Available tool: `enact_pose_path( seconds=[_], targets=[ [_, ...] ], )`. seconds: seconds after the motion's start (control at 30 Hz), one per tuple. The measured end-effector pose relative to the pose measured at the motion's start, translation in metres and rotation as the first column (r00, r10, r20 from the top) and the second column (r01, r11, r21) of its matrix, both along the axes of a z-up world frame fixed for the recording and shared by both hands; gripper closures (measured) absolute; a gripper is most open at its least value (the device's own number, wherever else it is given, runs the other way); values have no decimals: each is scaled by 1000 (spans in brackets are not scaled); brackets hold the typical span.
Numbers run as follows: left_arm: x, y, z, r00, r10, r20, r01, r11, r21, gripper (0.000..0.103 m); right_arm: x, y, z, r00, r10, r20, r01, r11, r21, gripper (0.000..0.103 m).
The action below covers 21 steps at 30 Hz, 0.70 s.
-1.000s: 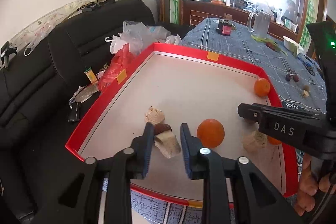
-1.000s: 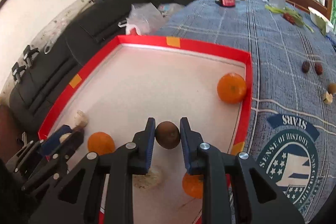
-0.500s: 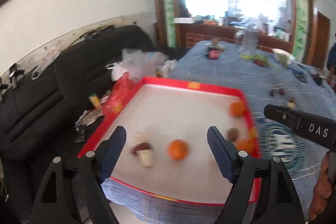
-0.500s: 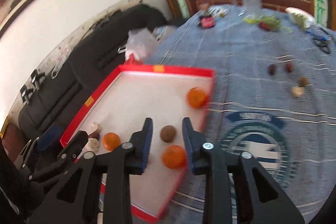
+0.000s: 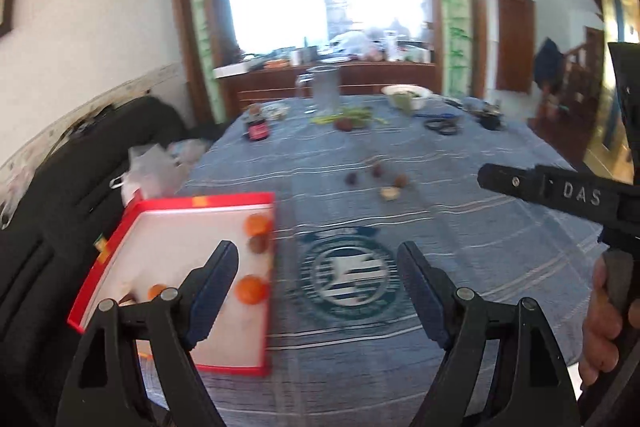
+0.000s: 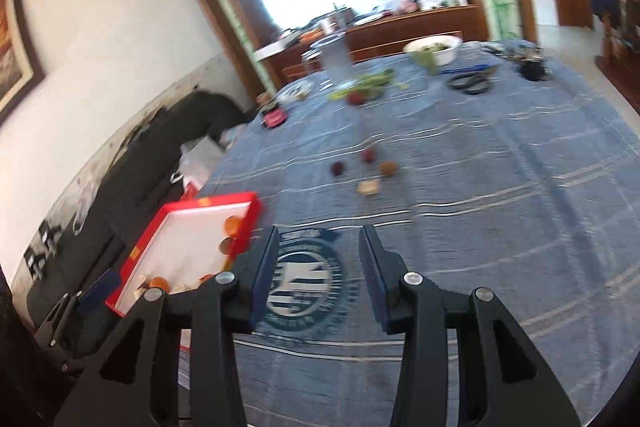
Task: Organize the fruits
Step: 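Withdraw both open tools from the tray toward the table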
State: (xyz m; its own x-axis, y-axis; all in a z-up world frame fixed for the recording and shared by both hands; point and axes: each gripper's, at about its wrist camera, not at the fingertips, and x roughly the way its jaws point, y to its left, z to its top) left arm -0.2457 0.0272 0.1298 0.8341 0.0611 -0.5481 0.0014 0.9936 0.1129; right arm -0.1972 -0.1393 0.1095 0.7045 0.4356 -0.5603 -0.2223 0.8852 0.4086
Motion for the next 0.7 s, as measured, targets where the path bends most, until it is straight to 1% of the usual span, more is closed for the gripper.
enact_pose_path(
  seconds=[0.07, 0.17, 0.3, 0.43, 0.5, 0.57, 0.7],
  targets=[
    [1, -14, 3, 999, -35, 3, 35, 999, 4, 21, -3, -23, 2, 999, -41, -1, 41, 999, 24, 57],
    [-2, -27, 6, 998, -64, 18, 64, 998, 14, 21, -2, -44, 3, 998, -70, -6, 70, 996, 46, 56],
    [-1, -29, 1, 997, -75, 17, 74, 997, 36, 21, 4, -61, -1, 995, -96, -20, 97, 993, 62, 56],
    [11, -18, -5, 1000, -24, -4, 24, 998, 54, 21, 15, -68, -12, 995, -91, -33, 92, 994, 52, 56],
    [21, -5, -8, 1000, 19, -13, -18, 998, 66, 21, 22, -75, -20, 995, -88, -48, 91, 995, 51, 56],
    [32, 8, -13, 998, 66, -23, -64, 995, 74, 21, 32, -81, -27, 994, -92, -67, 95, 994, 48, 56],
    [49, 27, -26, 991, 120, -61, -116, 991, 67, 21, 56, -95, -40, 992, -83, -98, 86, 996, 30, 56]
  ],
)
